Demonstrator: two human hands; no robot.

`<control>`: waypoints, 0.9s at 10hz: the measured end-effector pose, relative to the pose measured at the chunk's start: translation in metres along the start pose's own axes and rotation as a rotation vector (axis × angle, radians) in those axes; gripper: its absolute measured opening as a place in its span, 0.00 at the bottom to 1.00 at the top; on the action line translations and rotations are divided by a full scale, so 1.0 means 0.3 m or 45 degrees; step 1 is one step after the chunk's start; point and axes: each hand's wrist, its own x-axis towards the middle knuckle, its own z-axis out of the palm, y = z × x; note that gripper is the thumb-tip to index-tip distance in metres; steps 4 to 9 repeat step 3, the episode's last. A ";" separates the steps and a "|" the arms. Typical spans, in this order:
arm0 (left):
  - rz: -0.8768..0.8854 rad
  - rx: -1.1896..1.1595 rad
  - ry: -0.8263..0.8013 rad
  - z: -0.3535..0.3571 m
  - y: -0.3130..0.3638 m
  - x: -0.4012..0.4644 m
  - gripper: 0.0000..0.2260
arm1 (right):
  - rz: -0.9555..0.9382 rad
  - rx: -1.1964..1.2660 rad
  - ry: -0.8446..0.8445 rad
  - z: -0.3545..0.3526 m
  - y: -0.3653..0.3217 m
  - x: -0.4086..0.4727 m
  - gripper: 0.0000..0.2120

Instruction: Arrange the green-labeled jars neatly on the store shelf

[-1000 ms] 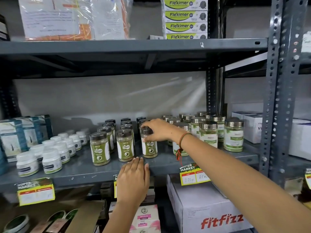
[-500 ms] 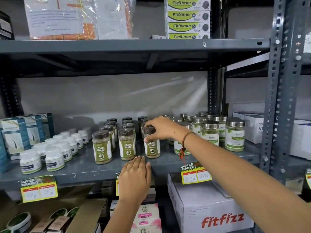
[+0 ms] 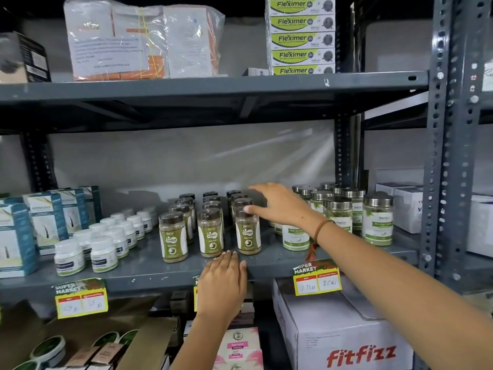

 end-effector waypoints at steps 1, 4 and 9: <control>0.009 0.034 -0.091 -0.084 0.009 0.014 0.25 | -0.013 0.042 0.200 -0.084 0.008 -0.040 0.34; 0.067 0.063 -0.137 -0.154 -0.002 0.087 0.20 | -0.068 0.510 0.859 -0.255 0.004 -0.164 0.22; 0.067 0.063 -0.137 -0.154 -0.002 0.087 0.20 | -0.068 0.510 0.859 -0.255 0.004 -0.164 0.22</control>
